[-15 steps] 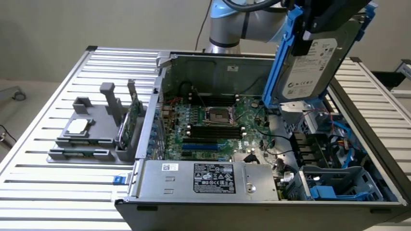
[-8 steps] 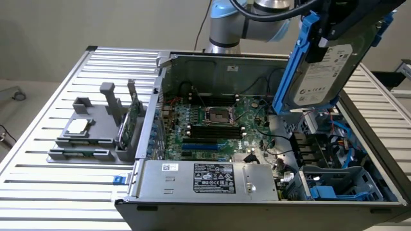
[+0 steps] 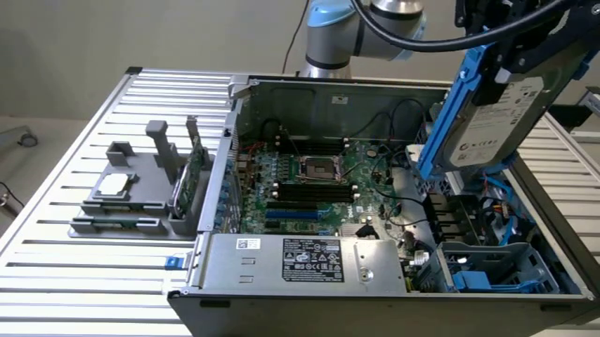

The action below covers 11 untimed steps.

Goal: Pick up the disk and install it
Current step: 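Pick up the disk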

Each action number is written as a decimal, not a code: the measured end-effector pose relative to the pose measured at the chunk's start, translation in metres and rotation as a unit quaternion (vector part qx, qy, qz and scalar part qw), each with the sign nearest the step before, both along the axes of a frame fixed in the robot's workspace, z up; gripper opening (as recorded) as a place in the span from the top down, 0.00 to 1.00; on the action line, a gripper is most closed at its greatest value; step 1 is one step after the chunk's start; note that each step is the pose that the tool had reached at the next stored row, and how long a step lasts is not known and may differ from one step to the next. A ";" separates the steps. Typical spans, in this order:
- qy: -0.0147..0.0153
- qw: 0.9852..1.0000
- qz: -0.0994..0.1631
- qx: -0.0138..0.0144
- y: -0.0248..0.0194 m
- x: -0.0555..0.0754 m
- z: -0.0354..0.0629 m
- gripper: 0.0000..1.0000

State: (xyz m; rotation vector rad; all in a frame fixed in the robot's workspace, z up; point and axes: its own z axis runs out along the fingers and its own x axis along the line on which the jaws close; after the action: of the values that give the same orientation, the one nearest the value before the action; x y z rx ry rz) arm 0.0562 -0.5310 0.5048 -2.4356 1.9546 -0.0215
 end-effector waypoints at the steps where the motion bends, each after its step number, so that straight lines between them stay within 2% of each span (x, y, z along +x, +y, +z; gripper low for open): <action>1: 0.000 1.000 0.000 0.000 -0.0024 0.002 0.0000 0.67; 5: -0.001 1.000 0.000 0.001 -0.0113 0.007 0.0000 0.67; 11: -0.003 1.000 0.000 0.003 -0.0217 0.010 0.0000 0.67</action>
State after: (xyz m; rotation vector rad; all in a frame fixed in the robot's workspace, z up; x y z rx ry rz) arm 0.0659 -0.5526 0.5048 -2.4278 1.9503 -0.0225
